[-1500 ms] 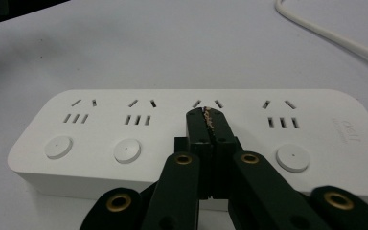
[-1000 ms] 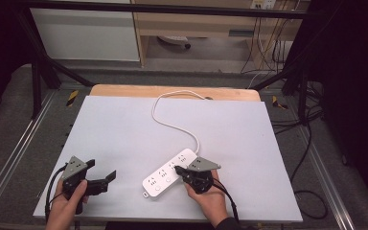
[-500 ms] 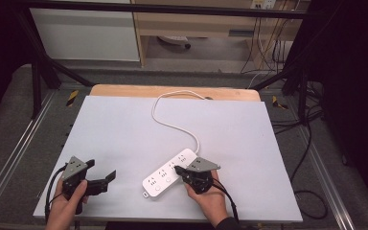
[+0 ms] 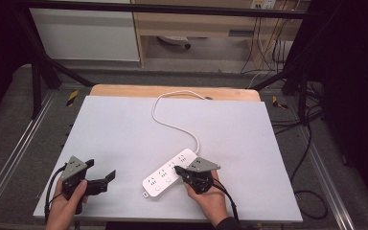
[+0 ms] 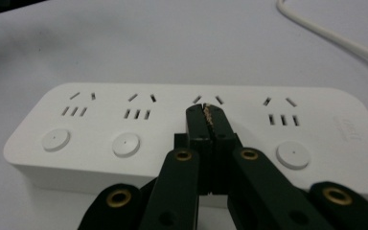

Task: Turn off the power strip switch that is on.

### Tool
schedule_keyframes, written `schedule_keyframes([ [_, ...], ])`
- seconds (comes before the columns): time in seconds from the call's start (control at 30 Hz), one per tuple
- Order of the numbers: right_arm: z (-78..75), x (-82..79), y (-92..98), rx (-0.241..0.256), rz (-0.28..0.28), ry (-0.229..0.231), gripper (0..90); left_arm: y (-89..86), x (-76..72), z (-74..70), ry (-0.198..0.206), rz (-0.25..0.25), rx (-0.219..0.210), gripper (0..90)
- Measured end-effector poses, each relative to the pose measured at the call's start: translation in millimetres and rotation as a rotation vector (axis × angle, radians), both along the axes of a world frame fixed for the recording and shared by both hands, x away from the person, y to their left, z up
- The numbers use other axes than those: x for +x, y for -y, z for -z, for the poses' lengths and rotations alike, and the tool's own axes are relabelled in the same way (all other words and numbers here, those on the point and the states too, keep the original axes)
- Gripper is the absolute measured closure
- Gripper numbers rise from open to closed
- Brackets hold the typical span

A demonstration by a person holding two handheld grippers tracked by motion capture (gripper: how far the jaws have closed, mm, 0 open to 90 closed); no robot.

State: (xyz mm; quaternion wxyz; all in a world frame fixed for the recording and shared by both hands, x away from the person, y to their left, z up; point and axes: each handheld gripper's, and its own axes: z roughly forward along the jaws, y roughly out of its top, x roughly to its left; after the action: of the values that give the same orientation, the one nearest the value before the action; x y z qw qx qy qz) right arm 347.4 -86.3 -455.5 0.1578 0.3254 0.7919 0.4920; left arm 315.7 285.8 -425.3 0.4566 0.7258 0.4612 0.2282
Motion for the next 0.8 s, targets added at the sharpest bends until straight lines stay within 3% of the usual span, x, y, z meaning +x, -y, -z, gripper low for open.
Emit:
schedule_keyframes([
  [0.8, 0.2, -1.0, -0.6, -0.001, 0.006, 0.008, 90.0, 0.2, 0.0, 0.2, -0.001, 0.003, -0.001, 6.3],
])
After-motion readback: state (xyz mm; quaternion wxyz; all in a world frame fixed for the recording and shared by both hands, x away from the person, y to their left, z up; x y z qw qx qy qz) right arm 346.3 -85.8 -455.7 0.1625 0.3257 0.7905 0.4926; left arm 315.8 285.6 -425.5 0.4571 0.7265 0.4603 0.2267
